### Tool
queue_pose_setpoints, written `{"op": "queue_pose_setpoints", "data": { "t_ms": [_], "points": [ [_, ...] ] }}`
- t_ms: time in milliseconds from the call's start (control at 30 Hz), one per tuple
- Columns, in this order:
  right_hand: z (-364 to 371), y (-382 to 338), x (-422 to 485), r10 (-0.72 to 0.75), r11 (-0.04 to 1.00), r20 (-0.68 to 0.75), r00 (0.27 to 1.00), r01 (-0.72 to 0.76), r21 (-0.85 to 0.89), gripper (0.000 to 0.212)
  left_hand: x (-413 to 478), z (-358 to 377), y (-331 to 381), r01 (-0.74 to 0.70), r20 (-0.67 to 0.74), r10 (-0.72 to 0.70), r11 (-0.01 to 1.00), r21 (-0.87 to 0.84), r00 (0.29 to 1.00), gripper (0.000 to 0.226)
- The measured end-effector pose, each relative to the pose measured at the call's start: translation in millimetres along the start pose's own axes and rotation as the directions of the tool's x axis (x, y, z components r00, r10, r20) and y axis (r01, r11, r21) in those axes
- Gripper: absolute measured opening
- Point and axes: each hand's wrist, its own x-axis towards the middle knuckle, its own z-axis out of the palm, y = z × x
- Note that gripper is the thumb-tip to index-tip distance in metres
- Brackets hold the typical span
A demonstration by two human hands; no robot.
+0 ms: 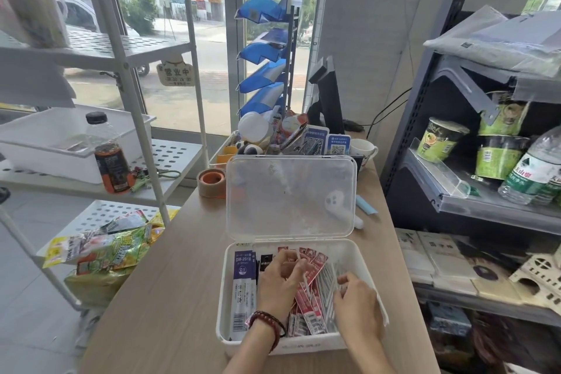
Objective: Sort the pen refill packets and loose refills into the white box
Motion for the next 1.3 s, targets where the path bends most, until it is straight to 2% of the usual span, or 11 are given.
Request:
{"op": "queue_pose_setpoints", "data": {
  "t_ms": [133,300,400,500,600,733,800,933,1033,1167,1300],
  "points": [
    [7.3,3.7,4.6,0.04,0.999,0.041,0.998,-0.039,-0.016,0.033,1.0,-1.2,-2.1,0.003,-0.01,-0.003,1.0,0.004,1.0,0.006],
    [3.5,2.4,3.6,0.03,0.999,0.096,0.995,-0.032,0.019,0.029,0.4,-1.9,-1.6,-0.004,-0.038,0.004,1.0,0.002,0.999,0.008],
    [3.5,2.3,1.3,-0.142,0.96,0.018,0.99,0.133,0.245,0.012,0.8,-2.0,-1.9,-0.002,-0.022,0.002,1.0,0.018,1.0,0.005],
    [-3.5,1.5,-2.5,-0.286,0.864,-0.077,0.955,0.292,0.41,0.019,2.6,-1.7,-3.5,-0.001,0.02,0.0,0.999,0.05,1.0,0.006],
    [-9.8,2.7,-3.9,-0.391,0.811,-0.032,0.92,0.361,0.459,0.027,0.8,0.2,-2.7,-0.024,0.072,0.021,0.999,0.048,0.997,0.01],
    [-11.7,1.9,-4.5,-0.444,0.788,-0.021,0.896,0.401,0.467,0.009,-1.1,2.3,-2.0,-0.06,0.084,0.054,0.996,0.066,0.995,0.013],
    [-11.1,2.5,-5.0,-0.449,0.788,-0.033,0.893,0.413,0.457,0.007,-0.6,3.0,-3.4,-0.068,0.062,0.061,0.991,0.118,0.996,0.015],
    [-8.1,3.4,-5.4,-0.413,0.798,-0.08,0.907,0.403,0.448,0.011,-2.3,5.3,-1.3,-0.142,0.053,0.133,0.94,0.309,0.99,0.015],
    [-4.7,2.8,-5.7,-0.299,0.841,-0.113,0.948,0.317,0.438,0.011,-6.1,6.2,3.3,-0.217,0.053,0.222,0.829,0.516,0.974,0.015],
    [-4.1,-0.9,-5.7,-0.113,0.965,-0.099,0.989,0.133,0.225,0.015,-15.7,8.3,7.1,-0.309,0.068,0.37,0.646,0.698,0.927,0.018],
    [-4.5,-5.0,-5.1,-0.035,0.999,-0.038,0.999,0.035,0.015,0.011,-28.9,13.4,7.3,-0.366,0.143,0.412,0.533,0.763,0.9,0.032]
  ]
}}
